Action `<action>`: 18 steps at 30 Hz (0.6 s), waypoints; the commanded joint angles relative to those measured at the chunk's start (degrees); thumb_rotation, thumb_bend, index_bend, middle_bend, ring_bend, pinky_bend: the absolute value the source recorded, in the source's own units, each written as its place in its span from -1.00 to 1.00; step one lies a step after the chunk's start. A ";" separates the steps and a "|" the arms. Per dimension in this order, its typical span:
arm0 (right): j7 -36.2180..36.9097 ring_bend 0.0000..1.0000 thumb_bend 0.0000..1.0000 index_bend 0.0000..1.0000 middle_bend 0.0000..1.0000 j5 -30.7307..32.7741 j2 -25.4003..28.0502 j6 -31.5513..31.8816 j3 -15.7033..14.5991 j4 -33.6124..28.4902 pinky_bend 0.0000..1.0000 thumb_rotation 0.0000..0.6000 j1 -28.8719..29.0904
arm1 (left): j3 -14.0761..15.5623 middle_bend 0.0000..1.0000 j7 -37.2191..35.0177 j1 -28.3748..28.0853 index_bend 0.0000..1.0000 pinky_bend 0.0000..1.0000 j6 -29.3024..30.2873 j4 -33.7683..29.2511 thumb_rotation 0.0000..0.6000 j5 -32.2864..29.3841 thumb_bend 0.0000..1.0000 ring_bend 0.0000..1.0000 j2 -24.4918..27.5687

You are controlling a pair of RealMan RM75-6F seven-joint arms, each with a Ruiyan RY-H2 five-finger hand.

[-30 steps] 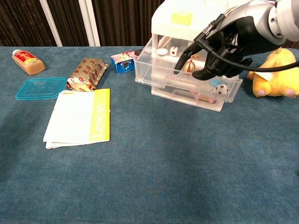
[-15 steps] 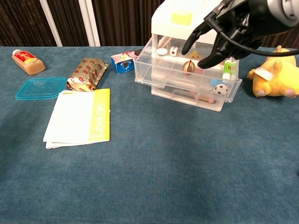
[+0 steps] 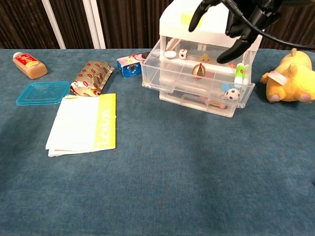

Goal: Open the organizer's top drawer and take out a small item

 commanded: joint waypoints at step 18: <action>-11.81 1.00 -0.62 -0.51 1.00 -27.21 -9.70 7.17 -1.71 18.00 1.00 1.00 -6.33 | 0.00 -1.00 0.03 -0.12 -0.80 -1.00 -0.29 0.30 1.00 -0.15 -0.05 -1.00 -0.16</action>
